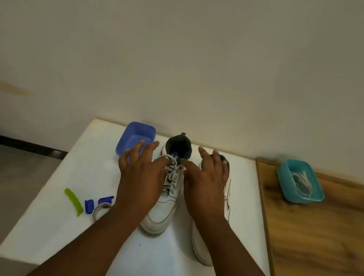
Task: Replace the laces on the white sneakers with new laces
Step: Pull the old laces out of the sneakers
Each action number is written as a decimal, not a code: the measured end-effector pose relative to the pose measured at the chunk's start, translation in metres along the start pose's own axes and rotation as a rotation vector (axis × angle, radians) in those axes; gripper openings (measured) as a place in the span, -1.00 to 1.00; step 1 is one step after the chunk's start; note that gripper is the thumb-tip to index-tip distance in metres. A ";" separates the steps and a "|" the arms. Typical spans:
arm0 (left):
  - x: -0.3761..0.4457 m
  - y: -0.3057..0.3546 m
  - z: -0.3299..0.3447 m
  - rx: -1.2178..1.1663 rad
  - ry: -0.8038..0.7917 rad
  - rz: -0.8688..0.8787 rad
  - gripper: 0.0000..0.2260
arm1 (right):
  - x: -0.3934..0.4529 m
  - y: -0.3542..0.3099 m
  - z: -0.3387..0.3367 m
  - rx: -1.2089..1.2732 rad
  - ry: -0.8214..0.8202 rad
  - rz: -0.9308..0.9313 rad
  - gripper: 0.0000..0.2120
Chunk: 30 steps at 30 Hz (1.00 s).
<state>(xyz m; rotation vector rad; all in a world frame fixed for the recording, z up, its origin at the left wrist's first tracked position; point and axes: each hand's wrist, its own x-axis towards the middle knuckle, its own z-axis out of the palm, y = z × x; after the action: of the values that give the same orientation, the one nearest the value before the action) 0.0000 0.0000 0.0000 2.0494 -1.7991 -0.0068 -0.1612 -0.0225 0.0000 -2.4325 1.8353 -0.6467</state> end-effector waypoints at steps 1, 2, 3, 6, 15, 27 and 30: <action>0.000 -0.001 0.001 -0.009 -0.015 0.008 -0.79 | 0.001 0.000 0.002 0.002 0.010 -0.012 -0.73; 0.002 0.000 0.002 -0.027 0.007 0.011 -0.79 | 0.005 -0.002 0.002 0.011 0.031 -0.010 -0.75; 0.002 0.000 0.004 -0.027 0.004 0.024 -0.79 | 0.006 -0.003 0.003 0.017 0.038 -0.013 -0.77; 0.004 -0.003 0.009 -0.037 -0.009 0.041 -0.74 | 0.011 -0.005 0.007 -0.012 0.056 -0.036 -0.86; 0.006 -0.001 0.013 -0.076 0.000 0.058 -0.76 | 0.019 -0.001 -0.014 -0.011 0.134 0.007 -0.81; 0.011 0.006 0.010 -0.354 -0.022 -0.037 -0.80 | 0.019 0.007 -0.059 0.739 0.324 0.487 -0.80; 0.014 0.008 -0.002 -0.699 -0.082 -0.077 -0.77 | 0.017 0.001 -0.051 0.776 0.271 0.433 -0.77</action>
<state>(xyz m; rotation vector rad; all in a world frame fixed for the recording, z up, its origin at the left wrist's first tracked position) -0.0049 -0.0132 0.0075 1.6144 -1.4673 -0.6539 -0.1753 -0.0273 0.0521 -1.4629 1.6544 -1.3614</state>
